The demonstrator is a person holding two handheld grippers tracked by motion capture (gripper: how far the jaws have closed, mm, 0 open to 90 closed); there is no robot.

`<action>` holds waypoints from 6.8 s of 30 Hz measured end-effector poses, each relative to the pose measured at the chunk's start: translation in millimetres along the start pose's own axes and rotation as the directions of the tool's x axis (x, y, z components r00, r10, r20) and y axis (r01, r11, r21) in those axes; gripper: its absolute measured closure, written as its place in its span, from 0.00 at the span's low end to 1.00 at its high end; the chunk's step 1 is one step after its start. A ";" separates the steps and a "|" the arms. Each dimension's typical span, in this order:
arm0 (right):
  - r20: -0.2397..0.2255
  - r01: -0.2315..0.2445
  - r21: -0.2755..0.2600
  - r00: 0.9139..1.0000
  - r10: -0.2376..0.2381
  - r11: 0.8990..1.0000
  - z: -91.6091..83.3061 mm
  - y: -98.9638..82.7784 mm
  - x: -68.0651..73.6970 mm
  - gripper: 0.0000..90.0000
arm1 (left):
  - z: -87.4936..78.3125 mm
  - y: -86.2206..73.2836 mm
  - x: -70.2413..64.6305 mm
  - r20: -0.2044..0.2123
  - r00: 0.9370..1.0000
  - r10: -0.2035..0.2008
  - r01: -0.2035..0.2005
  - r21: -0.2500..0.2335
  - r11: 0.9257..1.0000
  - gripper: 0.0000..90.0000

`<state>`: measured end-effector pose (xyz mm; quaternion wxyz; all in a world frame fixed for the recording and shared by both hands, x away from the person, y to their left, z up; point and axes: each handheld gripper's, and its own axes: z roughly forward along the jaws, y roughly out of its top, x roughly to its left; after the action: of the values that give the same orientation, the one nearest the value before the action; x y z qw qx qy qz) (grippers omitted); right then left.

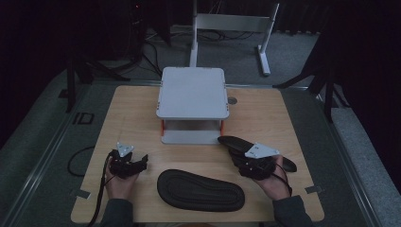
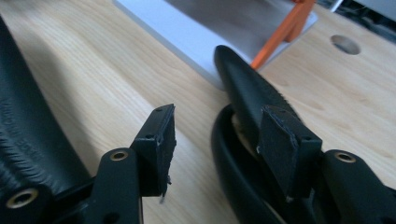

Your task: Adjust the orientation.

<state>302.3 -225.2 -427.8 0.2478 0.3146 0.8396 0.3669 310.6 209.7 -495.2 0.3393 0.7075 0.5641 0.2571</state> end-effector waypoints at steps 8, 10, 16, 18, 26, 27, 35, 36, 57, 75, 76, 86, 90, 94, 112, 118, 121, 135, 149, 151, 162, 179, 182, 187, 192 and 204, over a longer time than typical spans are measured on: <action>0.058 0.032 -0.002 0.998 -0.032 0.999 -12.9 -2.7 -13.2 0.46 | -3.5 -0.6 -3.7 0.002 1.000 0.019 -0.019 -0.016 1.000 0.30; 0.062 0.038 0.006 0.997 -0.039 0.999 -14.3 -3.4 -17.2 0.44 | -3.6 -0.7 -3.7 0.002 1.000 0.018 -0.018 -0.015 1.000 0.30; 0.045 0.053 0.046 0.997 -0.055 0.998 -5.7 -6.2 -25.4 0.38 | -2.6 -0.7 -5.2 0.006 1.000 0.018 -0.018 -0.015 1.000 0.30; 0.035 0.057 0.054 0.998 -0.059 0.997 -3.2 -6.5 -25.1 0.37 | -2.6 -0.9 -6.0 0.005 1.000 0.022 -0.022 -0.012 1.000 0.30; 0.037 0.050 0.121 0.998 -0.054 0.991 21.3 -7.4 -32.4 0.50 | -2.1 -0.9 -7.6 0.010 0.999 0.030 -0.030 -0.012 0.999 0.30; 0.050 0.052 0.129 0.997 -0.059 0.990 21.8 -7.0 -33.1 0.50 | -2.1 -0.9 -7.6 0.010 0.999 0.030 -0.030 -0.012 0.999 0.30; 0.052 0.077 0.119 0.995 -0.084 0.990 21.2 -3.9 -35.3 0.64 | -2.4 -0.9 -8.8 0.011 1.000 0.028 -0.028 -0.019 0.999 0.30; 0.050 0.057 0.105 0.997 -0.062 0.993 17.1 -2.6 -36.8 0.65 | -2.6 -0.8 -8.5 0.010 0.999 0.031 -0.031 -0.021 0.999 0.30; -0.058 -0.166 0.057 0.984 0.169 0.984 5.3 14.6 -65.6 0.50 | -3.5 -1.0 -8.1 0.002 0.999 0.034 -0.034 -0.021 0.999 0.30; 0.177 -0.208 -0.042 0.961 0.212 0.977 -28.0 -7.6 -90.6 0.49 | -3.8 -1.0 -9.4 0.005 0.999 0.037 -0.037 -0.024 0.999 0.30; 0.172 -0.197 -0.039 0.964 0.201 0.980 -28.2 -8.2 -88.7 0.49 | -3.9 -0.9 -9.6 0.004 0.999 0.040 -0.040 -0.024 0.999 0.30; 0.095 -0.175 -0.024 0.980 0.177 0.984 -23.8 -17.5 -62.3 0.48 | -4.1 -0.7 -9.8 0.006 0.999 0.042 -0.041 -0.029 0.999 0.30; 0.053 -0.139 -0.016 0.989 0.139 0.990 -22.0 -18.4 -46.2 0.48 | -4.4 -0.7 -10.2 0.006 0.999 0.044 -0.044 -0.029 0.999 0.30; 0.011 -0.105 -0.013 0.994 0.105 0.994 -20.6 -17.6 -25.5 0.48 | -5.1 -0.6 -10.6 0.008 0.999 0.047 -0.047 -0.029 0.998 0.30; -0.228 0.016 -0.032 0.973 -0.023 0.999 2.7 -4.3 46.3 0.47 | -38.9 0.8 -29.9 0.073 0.992 0.102 -0.093 -0.118 0.989 0.30; -0.298 0.050 -0.025 0.953 -0.055 0.998 13.5 2.2 62.2 0.46 | -47.5 -1.6 -36.4 0.092 0.987 0.128 -0.116 -0.131 0.985 0.30; -0.321 0.057 0.009 0.946 -0.051 0.998 28.0 2.8 64.9 0.46 | -48.7 -2.0 -37.0 0.096 0.987 0.128 -0.115 -0.132 0.985 0.30; -0.290 -0.108 0.039 0.950 0.115 0.993 45.0 5.8 42.6 0.53 | -62.9 -3.0 -34.0 0.090 0.989 0.119 -0.104 -0.163 0.981 0.30; -0.199 -0.068 0.182 0.974 0.105 0.981 70.2 -2.5 44.0 0.55 | -59.8 -0.9 -68.7 0.160 0.959 0.235 -0.204 -0.186 0.961 0.31; -0.179 -0.071 0.156 0.979 0.099 0.985 66.7 -0.6 43.9 0.55 | -58.8 -1.3 -71.1 0.161 0.957 0.240 -0.210 -0.184 0.960 0.31; -0.353 0.004 -0.032 0.936 -0.015 0.999 22.9 10.8 63.5 0.44 | -76.0 -12.0 -58.4 0.134 0.968 0.210 -0.180 -0.207 0.962 0.31; -0.194 -0.069 0.118 0.977 0.092 0.991 51.1 -2.8 40.3 0.53 | -62.7 -11.9 -77.5 0.206 0.947 0.245 -0.208 -0.186 0.960 0.32; -0.176 -0.095 0.057 0.979 0.103 0.994 39.2 0.7 39.1 0.52 | -62.4 -12.6 -79.5 0.205 0.946 0.252 -0.215 -0.185 0.959 0.32; -0.298 -0.036 -0.011 0.954 0.031 0.999 17.1 5.2 53.8 0.46 | -64.1 -16.7 -77.7 0.196 0.950 0.244 -0.210 -0.179 0.961 0.31; -0.296 -0.011 0.027 0.955 0.019 1.000 26.1 -1.1 61.9 0.47 | -70.2 -21.7 -77.5 0.201 0.949 0.244 -0.209 -0.180 0.961 0.31; -0.176 -0.094 0.056 0.979 0.102 0.994 37.3 2.9 31.8 0.52 | -52.3 -9.4 -125.1 0.309 0.882 0.355 -0.306 -0.197 0.931 0.33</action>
<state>305.9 -183.9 -454.1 0.1458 0.3272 0.8504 0.3854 236.8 99.2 -466.8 0.4318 0.8012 0.3480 0.2250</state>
